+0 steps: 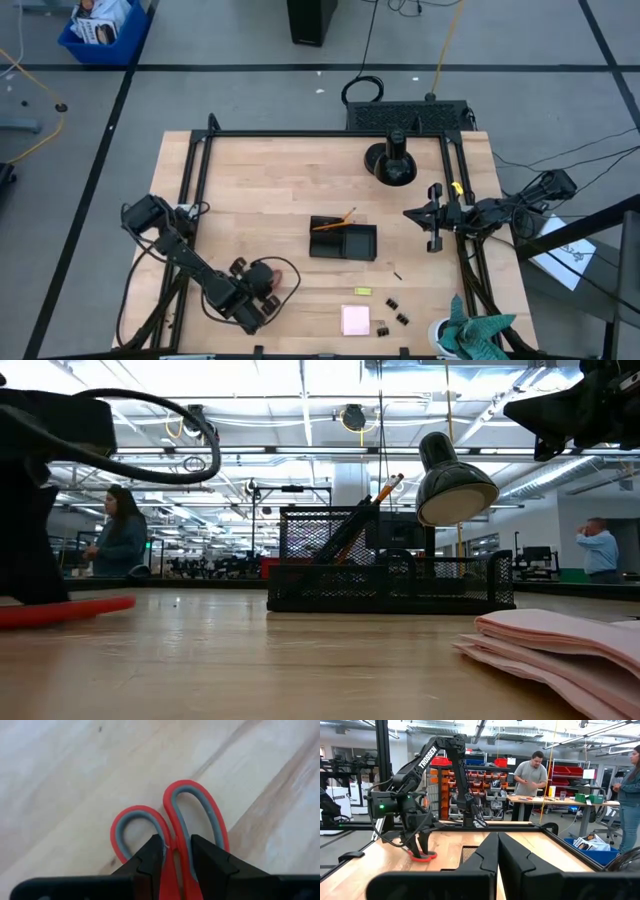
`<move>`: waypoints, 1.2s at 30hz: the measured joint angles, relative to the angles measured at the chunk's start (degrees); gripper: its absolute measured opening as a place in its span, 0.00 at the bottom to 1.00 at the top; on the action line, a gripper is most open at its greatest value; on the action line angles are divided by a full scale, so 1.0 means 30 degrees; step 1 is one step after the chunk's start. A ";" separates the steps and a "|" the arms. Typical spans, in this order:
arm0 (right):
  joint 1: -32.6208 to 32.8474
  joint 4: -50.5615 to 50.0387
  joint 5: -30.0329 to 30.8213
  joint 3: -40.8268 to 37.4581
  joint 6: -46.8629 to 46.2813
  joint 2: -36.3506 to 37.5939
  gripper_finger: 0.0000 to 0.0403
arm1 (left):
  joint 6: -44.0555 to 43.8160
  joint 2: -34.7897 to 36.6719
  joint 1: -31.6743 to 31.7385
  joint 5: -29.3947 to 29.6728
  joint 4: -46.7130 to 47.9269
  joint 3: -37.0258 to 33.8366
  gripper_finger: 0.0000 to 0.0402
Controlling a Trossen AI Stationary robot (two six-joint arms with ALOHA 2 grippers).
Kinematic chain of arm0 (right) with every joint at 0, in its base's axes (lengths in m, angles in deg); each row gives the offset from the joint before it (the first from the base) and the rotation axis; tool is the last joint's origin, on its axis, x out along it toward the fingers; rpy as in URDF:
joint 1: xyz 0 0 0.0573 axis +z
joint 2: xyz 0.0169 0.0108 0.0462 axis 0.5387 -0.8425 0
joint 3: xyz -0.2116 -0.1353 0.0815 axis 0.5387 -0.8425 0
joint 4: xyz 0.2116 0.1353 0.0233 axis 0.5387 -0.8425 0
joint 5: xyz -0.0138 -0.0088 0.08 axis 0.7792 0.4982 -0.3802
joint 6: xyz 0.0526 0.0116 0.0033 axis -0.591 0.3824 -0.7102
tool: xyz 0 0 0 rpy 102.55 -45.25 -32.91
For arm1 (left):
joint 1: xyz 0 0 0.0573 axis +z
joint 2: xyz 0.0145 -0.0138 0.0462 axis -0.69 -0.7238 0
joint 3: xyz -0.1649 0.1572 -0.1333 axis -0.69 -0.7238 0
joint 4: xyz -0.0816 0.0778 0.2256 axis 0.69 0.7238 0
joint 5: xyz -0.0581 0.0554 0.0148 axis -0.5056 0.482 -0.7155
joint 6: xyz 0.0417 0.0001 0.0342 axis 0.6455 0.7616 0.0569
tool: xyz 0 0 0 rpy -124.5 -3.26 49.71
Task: Pick and place office supplies into organizer
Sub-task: Put the red scissors into the black desk organizer
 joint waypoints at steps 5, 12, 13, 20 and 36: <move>0.0000 -0.0165 0.0000 0.0000 0.0000 0.0000 0.01 | 0.0091 0.0002 -0.0049 0.2336 -0.0253 0.0004 0.24; 0.0000 -0.0299 0.0000 0.0000 0.0000 0.0000 0.01 | 0.0455 0.0039 -0.0071 0.4788 -0.0351 0.0026 0.24; 0.0000 -0.0301 0.0000 -0.0002 0.0007 0.0000 0.01 | 0.0840 0.0046 -0.0071 0.5316 -0.0607 0.0033 0.24; 0.0000 -0.0279 0.0000 -0.0005 0.0015 0.0000 0.01 | 0.7141 0.0691 0.0543 0.9654 -0.4575 0.0049 0.24; 0.0000 -0.0240 0.0000 -0.0002 0.0007 0.0000 0.01 | 2.8331 0.5493 0.7074 0.6316 -1.9366 0.0113 0.24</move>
